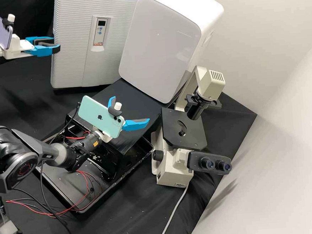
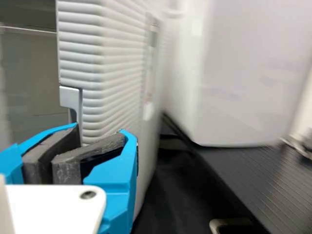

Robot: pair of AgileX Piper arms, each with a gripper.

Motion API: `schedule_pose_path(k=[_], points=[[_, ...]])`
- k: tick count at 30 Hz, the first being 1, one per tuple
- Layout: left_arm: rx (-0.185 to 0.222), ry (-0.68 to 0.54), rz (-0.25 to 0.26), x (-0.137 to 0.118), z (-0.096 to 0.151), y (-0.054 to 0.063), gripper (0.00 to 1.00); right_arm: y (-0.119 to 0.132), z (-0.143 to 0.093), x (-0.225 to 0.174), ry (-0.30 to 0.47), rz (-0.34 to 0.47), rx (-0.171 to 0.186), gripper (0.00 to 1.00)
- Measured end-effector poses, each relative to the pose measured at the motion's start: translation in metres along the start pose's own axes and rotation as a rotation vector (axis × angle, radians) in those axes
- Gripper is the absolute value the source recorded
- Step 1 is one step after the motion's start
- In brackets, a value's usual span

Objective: Open the incubator door

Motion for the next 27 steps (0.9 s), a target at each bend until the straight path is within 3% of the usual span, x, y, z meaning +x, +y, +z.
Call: schedule_pose_path(k=[4,7,11,16,20,27], points=[[0.109,-0.114,-0.031,-0.005,0.020,-0.003,0.00,0.000,0.000,0.000,0.000,0.000,0.000,1.00],[0.130,-0.129,-0.030,-0.011,0.026,-0.004,0.00,0.000,0.000,0.000,0.000,0.000,0.000,1.00],[0.080,-0.048,-0.012,-0.015,0.019,-0.004,0.00,0.000,0.000,0.000,0.000,0.000,0.000,1.00],[0.010,0.064,-0.032,-0.017,0.009,-0.007,0.00,0.000,0.000,0.000,0.000,0.000,0.000,1.00],[-0.009,0.127,-0.024,-0.019,0.003,-0.007,0.00,0.000,0.000,0.000,0.000,0.000,0.000,1.00],[0.013,0.302,-0.022,-0.022,-0.015,-0.006,0.00,0.000,0.000,0.000,0.000,0.000,0.000,1.00]])
